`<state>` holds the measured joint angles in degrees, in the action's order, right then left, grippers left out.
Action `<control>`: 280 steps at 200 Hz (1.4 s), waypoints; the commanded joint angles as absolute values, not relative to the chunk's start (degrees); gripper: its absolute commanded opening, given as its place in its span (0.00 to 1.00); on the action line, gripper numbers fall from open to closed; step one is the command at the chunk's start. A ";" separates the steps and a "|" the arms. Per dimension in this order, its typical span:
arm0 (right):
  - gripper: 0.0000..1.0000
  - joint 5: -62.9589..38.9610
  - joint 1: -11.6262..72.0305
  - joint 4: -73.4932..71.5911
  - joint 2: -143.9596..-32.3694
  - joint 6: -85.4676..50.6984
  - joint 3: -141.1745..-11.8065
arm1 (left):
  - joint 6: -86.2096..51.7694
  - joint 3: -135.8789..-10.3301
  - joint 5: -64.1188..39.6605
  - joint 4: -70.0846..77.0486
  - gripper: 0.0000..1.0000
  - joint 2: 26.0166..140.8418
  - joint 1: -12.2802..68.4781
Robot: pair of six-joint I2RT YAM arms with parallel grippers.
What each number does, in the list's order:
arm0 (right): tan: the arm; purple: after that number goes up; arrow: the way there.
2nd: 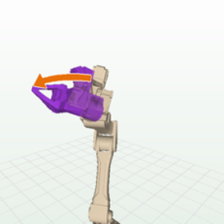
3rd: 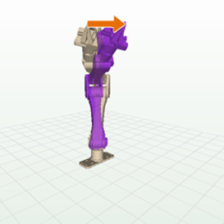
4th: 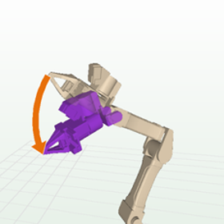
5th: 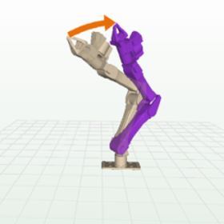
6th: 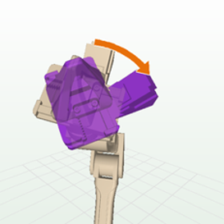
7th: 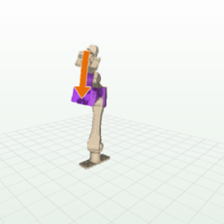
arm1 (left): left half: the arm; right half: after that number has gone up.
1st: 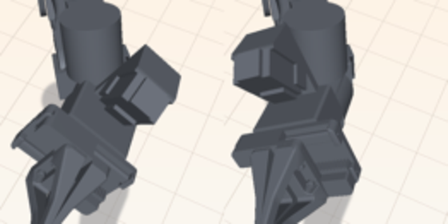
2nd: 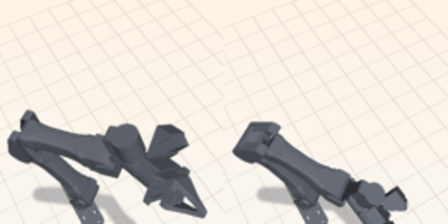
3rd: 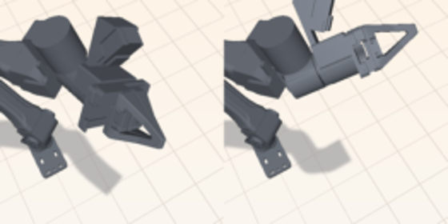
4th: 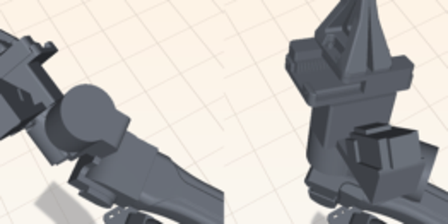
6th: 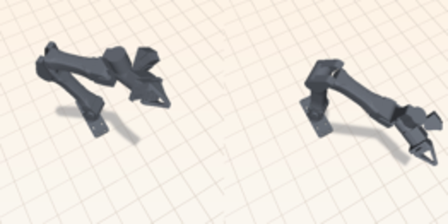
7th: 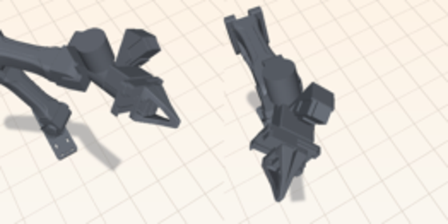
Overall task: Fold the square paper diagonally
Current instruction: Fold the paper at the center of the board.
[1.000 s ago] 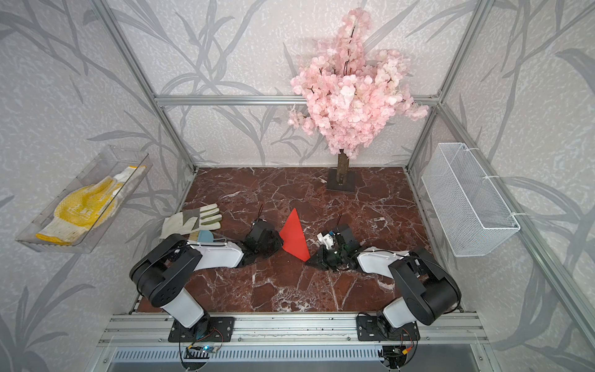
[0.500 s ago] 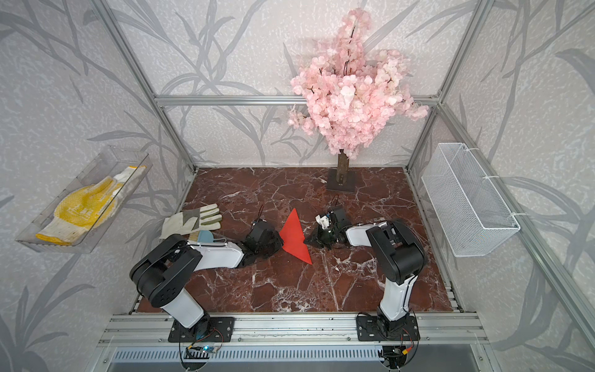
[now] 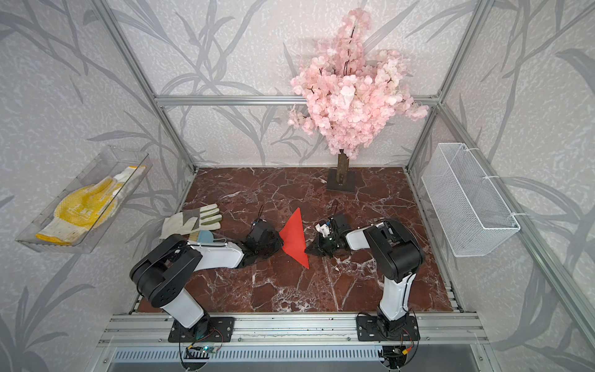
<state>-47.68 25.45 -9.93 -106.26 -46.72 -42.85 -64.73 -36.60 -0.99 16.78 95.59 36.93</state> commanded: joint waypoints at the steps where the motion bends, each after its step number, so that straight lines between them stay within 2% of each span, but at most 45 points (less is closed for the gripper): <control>1: 0.00 -46.39 26.79 -4.86 -105.54 -45.53 -40.50 | -65.13 -34.45 0.88 8.63 0.00 98.20 37.00; 122: 0.00 -45.55 29.35 -5.50 -100.61 -46.16 -34.86 | -65.12 -34.17 1.23 8.70 0.00 97.95 37.01; 156: 0.00 -42.71 26.04 1.73 -91.78 -41.72 -36.90 | -64.61 -34.19 1.14 8.28 0.00 97.72 37.04; 183: 0.00 -41.60 26.05 6.85 -89.40 -39.35 -40.37 | -64.16 -34.80 1.04 7.82 0.00 98.04 37.00; 280: 0.00 -43.18 27.28 3.75 -101.56 -39.84 -45.06 | -64.33 -35.07 0.73 7.89 0.00 98.61 37.02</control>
<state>-42.65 26.52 2.92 -99.63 -40.95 -44.25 -65.08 -36.60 -0.56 16.78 95.61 37.08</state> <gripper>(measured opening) 0.046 0.041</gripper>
